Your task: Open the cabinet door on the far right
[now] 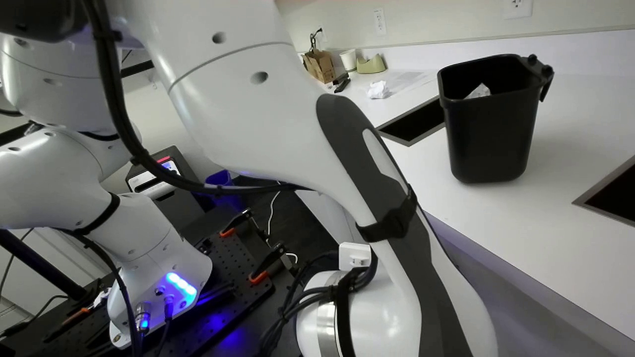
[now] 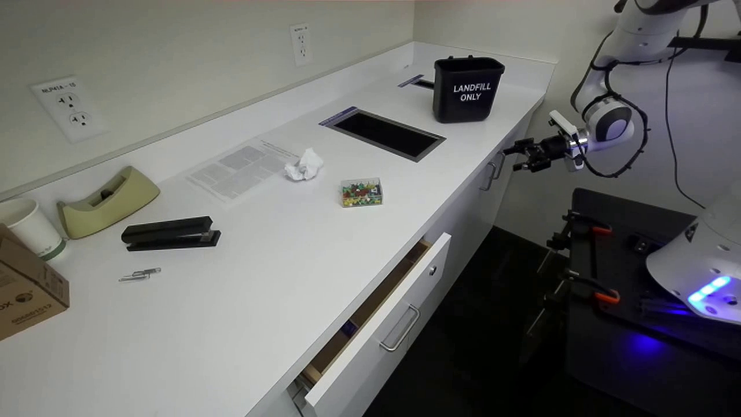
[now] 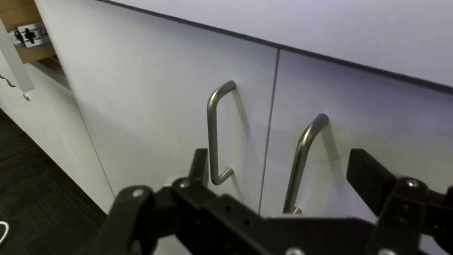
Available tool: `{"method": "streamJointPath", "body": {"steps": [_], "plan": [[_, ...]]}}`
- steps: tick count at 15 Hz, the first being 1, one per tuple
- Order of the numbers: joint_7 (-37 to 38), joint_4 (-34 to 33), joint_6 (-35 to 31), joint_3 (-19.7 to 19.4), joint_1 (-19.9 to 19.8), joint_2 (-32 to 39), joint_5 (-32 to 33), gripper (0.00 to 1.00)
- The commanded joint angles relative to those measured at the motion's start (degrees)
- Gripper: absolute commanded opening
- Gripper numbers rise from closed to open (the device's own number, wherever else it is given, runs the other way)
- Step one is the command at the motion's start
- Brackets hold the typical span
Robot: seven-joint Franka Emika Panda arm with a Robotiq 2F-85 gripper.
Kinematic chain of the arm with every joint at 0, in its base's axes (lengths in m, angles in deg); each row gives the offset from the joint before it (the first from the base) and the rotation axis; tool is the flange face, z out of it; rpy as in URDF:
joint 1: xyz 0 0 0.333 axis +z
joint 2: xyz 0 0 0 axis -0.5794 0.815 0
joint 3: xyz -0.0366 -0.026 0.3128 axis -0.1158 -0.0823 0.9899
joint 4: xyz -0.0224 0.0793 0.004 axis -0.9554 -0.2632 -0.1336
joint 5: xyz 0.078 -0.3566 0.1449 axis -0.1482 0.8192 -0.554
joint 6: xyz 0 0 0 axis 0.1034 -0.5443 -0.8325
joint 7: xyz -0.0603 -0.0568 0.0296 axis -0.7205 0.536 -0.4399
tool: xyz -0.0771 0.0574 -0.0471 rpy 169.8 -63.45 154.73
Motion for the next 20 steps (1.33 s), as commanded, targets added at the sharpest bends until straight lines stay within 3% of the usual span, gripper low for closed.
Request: {"method": "streamJointPath", "body": {"steps": [1, 2, 4, 12, 14, 20], "plan": [[2.75, -0.05, -1.2, -0.08, 1.66, 0.28, -3.16, 1.0], [3.04, -0.11, -1.49, -0.09, 2.1, 0.52, -3.72, 0.75], [2.92, -0.11, -1.55, -0.11, 2.72, 0.97, -4.5, 0.68], [2.53, -0.09, -1.46, -0.72, 3.47, 1.7, -7.06, 0.05], [2.1, 0.15, -1.22, -1.36, 2.81, 1.54, -7.79, 0.0], [0.19, 0.2, 1.08, -4.32, -0.3, 2.24, -6.48, 0.02]]}}
